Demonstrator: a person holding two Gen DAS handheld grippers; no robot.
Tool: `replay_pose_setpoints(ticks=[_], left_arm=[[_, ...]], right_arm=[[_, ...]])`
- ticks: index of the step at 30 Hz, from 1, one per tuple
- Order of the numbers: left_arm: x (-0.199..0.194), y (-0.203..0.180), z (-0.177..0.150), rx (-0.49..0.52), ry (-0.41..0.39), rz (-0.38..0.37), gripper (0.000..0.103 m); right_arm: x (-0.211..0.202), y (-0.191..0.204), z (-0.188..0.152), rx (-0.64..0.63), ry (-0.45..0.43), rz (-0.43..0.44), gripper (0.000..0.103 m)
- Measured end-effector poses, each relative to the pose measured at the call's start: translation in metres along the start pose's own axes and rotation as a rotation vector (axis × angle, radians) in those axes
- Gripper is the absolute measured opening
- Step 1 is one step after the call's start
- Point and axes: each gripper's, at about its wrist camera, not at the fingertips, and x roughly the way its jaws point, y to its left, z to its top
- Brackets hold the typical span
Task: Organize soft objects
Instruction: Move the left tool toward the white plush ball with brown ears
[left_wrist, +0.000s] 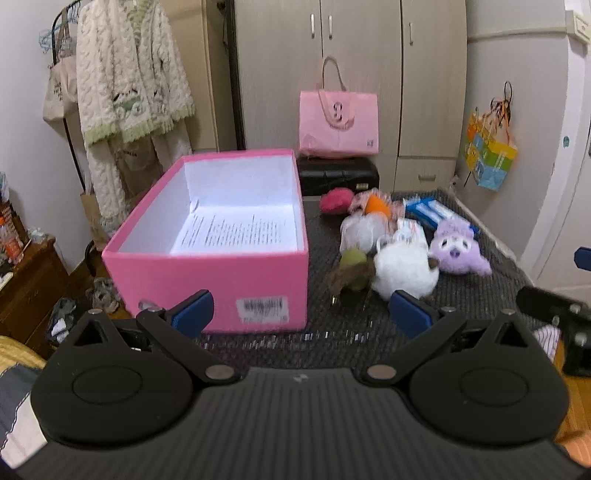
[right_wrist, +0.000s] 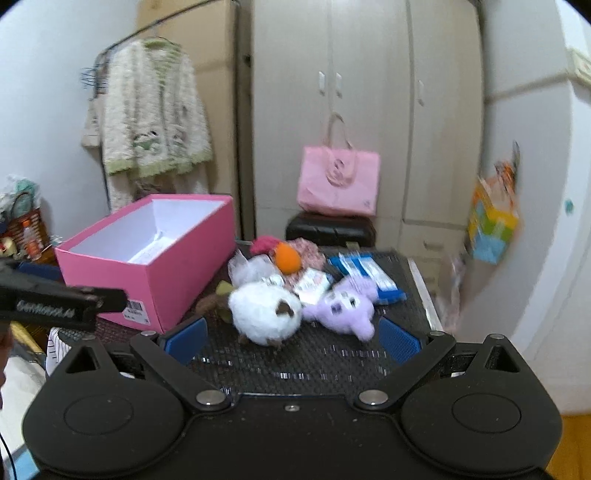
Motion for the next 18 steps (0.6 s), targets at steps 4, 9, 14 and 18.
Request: replay_pose_setpoints(ticks=[4,9,14,18], left_arm=[[0.004,-0.004,0.008,-0.015,-0.099,-0.069,0.103],[0.024,-0.019,0.018,0.021,-0.145,-0.177,0.103],[0.053,-0.042,0.021,0.103,-0.093,-0.222,0.102],[0.077,-0.059,0.020,0.158,-0.056,-0.267,0.100]], right_arm=[[0.013,-0.004,0.001,-0.041,-0.075,0.044,0.101],[0.049,-0.006,-0.007,-0.090,-0.163,0.090,0.101],[0.087,-0.008,-0.017,-0.070,-0.125,0.142,0.101],[0.114,-0.015,-0.026,-0.002,-0.060,0.247,0.100]])
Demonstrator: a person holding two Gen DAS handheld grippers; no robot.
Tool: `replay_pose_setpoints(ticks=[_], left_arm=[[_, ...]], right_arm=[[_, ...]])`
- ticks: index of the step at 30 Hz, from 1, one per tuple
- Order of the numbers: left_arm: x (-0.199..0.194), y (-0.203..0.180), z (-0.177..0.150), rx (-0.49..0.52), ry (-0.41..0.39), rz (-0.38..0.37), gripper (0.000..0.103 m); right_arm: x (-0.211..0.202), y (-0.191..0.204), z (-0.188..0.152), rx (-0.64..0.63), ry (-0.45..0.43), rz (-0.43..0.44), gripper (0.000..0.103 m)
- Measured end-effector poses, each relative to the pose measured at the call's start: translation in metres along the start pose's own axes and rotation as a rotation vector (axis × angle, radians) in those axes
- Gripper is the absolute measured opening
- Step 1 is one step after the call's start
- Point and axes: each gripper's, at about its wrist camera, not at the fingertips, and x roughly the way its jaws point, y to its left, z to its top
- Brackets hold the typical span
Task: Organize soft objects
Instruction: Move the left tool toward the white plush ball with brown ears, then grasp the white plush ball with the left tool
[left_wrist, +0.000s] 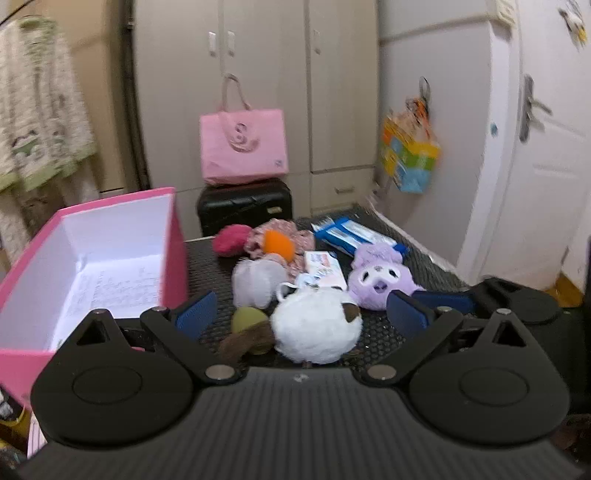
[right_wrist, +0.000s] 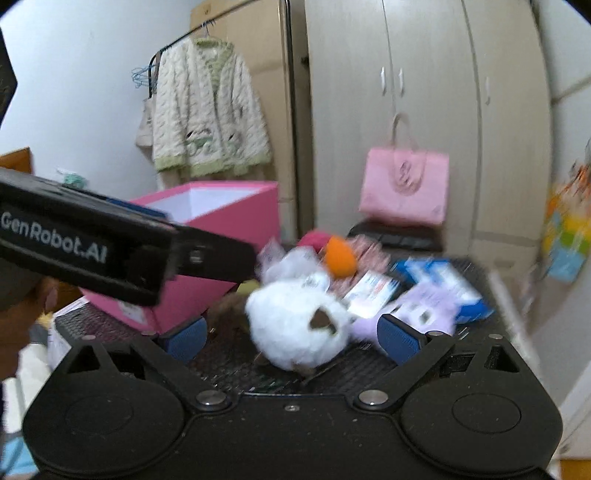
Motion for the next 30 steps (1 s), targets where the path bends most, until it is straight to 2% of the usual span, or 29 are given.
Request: replay_pose_setpoints(ticks=[5,8,13,17,20,21,25,30], left_arm=[[0.023,-0.012,-0.001,0.082,0.023,-0.021,0.099],[0.042,-0.008,0.001,0.048,0.072,-0.050,0.098],[0.073,0.003,0.001,-0.008,0.162,-0.082,0.085],[0.090,0.007,-0.004,-0.029,0.230,-0.107,0.080],[0.099,0.009,-0.007,-0.072,0.283,-0.149,0.080],[0.100,0.008,-0.008,-0.076,0.287,-0.155,0.079],[0.098,0.000,-0.015,-0.030,0.273,-0.103,0.072],[0.090,-0.001,-0.013,-0.030,0.268,-0.119,0.071]], right_arm=[[0.021,-0.007,-0.010,0.020,0.026,0.012,0.100],[0.037,-0.012,-0.012,0.030,0.059,0.015,0.100],[0.056,-0.019,-0.015,0.056,0.097,0.029,0.098],[0.063,-0.021,-0.021,0.066,0.108,0.044,0.084],[0.068,-0.012,-0.026,-0.006,0.116,0.043,0.076],[0.069,-0.010,-0.026,-0.018,0.115,0.039,0.075],[0.068,-0.009,-0.027,-0.019,0.094,0.029,0.069],[0.059,-0.003,-0.028,-0.052,0.073,0.017,0.068]])
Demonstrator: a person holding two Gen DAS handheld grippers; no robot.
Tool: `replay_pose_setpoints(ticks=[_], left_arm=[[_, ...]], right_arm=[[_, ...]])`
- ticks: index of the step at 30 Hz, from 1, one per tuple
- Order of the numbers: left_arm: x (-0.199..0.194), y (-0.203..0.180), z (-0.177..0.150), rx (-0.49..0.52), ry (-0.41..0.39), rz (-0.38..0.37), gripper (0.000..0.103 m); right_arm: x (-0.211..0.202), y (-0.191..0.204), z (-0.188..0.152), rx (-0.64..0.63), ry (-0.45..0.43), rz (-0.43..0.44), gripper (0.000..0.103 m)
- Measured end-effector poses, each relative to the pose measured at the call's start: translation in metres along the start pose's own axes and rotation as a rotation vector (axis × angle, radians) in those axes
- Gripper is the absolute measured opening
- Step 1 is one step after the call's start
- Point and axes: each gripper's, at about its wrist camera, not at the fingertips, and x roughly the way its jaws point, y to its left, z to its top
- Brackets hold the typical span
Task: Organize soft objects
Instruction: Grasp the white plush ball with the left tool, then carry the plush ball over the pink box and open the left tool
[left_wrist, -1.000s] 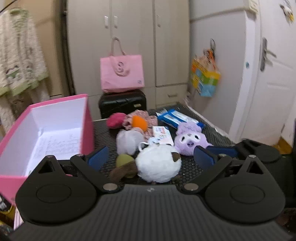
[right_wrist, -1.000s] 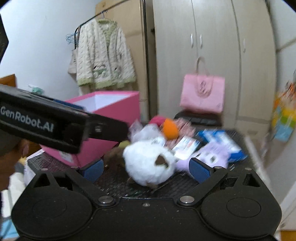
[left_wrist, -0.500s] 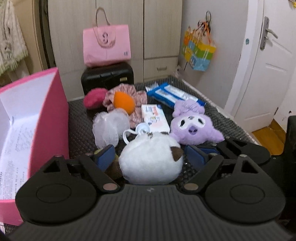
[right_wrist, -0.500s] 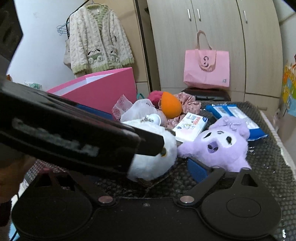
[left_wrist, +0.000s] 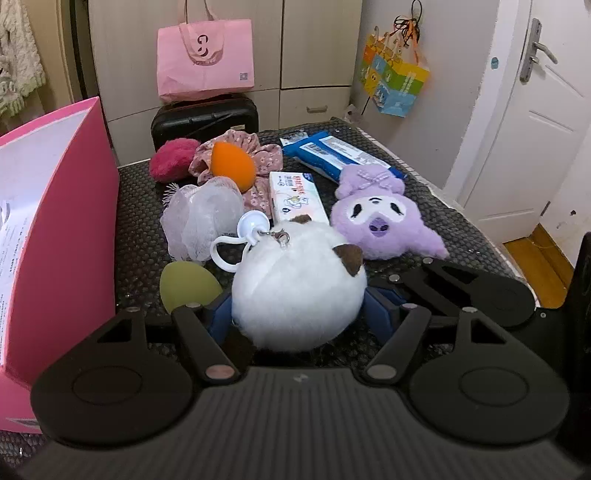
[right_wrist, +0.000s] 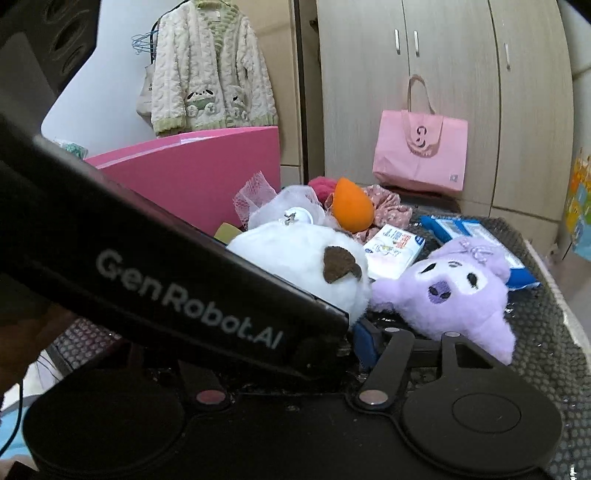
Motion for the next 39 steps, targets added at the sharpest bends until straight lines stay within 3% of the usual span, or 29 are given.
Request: replay_pose_setpoints(ticks=[14,26,39], left_arm=[[-0.037,-0.021,-0.009,0.044,-0.051,0.031,0.071],[-0.096,-0.010,-0.031,0.020,-0.113,-0.002,0.071],[-0.170,0.020,-0.040,-0.036,-0.230,0.118,0.071]], right_arm=[[-0.036,0.019,0.005,-0.024,-0.032,-0.008,0.069],[-0.076,0.050,0.013,-0.033,-0.045,0.046,0.069],[-0.079,0.101,0.055,-0.052,-0.078,0.190,0.069]])
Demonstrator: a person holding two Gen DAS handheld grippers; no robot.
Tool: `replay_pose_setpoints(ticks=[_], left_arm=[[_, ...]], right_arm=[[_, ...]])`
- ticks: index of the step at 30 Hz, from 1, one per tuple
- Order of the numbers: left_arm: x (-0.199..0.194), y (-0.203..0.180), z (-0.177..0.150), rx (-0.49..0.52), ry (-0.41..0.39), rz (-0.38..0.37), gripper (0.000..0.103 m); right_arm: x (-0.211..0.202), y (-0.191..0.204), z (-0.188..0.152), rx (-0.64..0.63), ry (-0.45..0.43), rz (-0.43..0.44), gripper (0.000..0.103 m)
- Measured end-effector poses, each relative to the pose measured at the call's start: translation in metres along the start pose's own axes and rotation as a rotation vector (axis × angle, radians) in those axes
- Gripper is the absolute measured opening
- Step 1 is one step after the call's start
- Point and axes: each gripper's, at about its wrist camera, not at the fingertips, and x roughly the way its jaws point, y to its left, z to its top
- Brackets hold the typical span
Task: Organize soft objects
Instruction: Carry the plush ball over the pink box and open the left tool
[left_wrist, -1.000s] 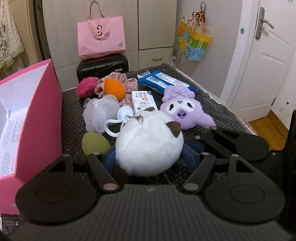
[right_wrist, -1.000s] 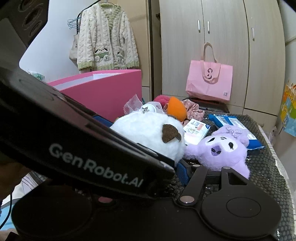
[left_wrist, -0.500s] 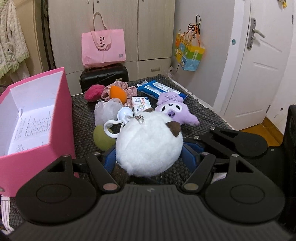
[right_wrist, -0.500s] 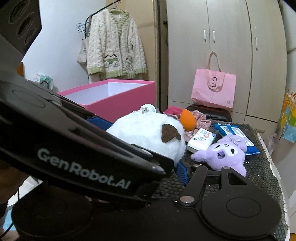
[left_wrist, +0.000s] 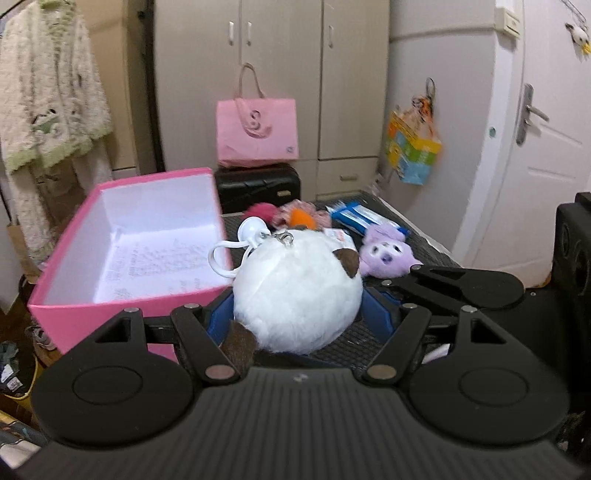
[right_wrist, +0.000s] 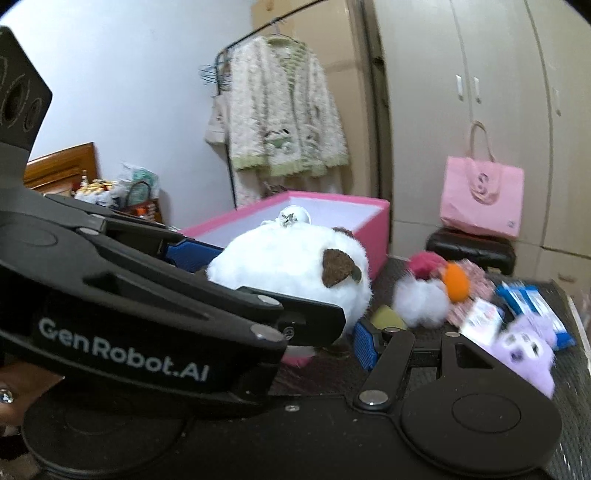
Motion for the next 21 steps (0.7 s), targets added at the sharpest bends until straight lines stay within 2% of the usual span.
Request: replay_pose_setpoints(ticks=[6,11,16,21], left_arm=[[-0.010,0.029,0.023,-0.035,-0.087,0.057,0.071],[0.010,0.065,0.060,-0.079,-0.102,0.093,0.073],[0.051,0.100,0.093,-0.108,-0.060,0.106,0.073],[0.101,0.134,0.102,-0.196,0.030,0.074,0.073]], right_arm=[[0.027,0.012,0.040,-0.047,-0.018,0.038,0.069],[0.067,0.003,0.078,-0.048,-0.024,0.079,0.069],[0.117,-0.013,0.105,-0.079,-0.011,0.105,0.071],[0.169,-0.033,0.118,-0.060,0.080,0.105,0.072]])
